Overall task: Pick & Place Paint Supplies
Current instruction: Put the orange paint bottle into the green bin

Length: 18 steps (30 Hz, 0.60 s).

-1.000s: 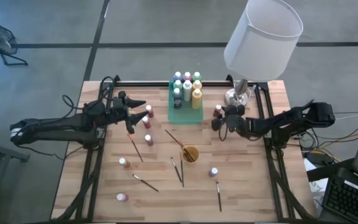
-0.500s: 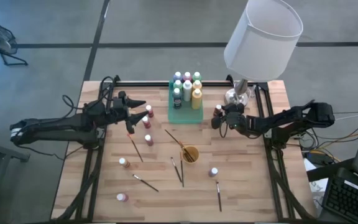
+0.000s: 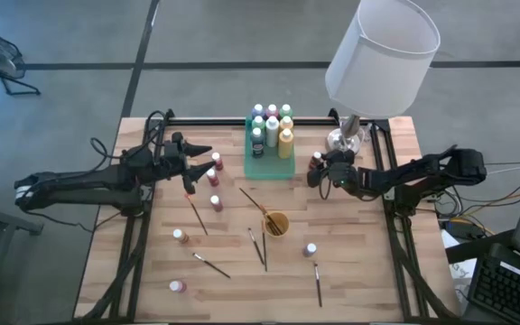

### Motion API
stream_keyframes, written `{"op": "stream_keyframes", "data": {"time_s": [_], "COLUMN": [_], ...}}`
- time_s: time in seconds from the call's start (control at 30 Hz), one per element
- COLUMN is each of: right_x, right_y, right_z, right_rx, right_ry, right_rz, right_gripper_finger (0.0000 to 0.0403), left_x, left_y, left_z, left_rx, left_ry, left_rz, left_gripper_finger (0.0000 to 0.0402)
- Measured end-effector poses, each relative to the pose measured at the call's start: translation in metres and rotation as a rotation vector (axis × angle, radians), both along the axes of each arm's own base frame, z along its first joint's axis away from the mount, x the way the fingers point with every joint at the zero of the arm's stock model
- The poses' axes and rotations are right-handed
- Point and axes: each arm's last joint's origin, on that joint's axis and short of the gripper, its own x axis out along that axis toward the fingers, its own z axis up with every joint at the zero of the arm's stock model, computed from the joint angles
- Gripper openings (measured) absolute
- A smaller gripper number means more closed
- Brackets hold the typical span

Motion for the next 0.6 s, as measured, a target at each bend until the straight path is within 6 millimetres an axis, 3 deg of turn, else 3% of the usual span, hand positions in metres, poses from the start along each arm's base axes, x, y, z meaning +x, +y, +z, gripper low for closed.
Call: {"op": "stream_keyframes", "data": {"time_s": [0.27,0.6], "right_x": [0.006,0.037], "right_y": [0.001,0.02], "right_z": [0.015,0.06], "right_rx": [-0.025,-0.105], "right_ry": [-0.038,-0.019], "right_rz": [0.04,0.113], "right_gripper_finger": [0.0107,0.0106], "left_x": [0.0,0.0], "left_y": [0.0,0.0], "left_z": [0.0,0.0], "left_rx": [0.0,0.0], "left_ry": [0.0,0.001], "left_rz": [0.0,0.0], "left_gripper_finger": [0.0248,0.0248]}}
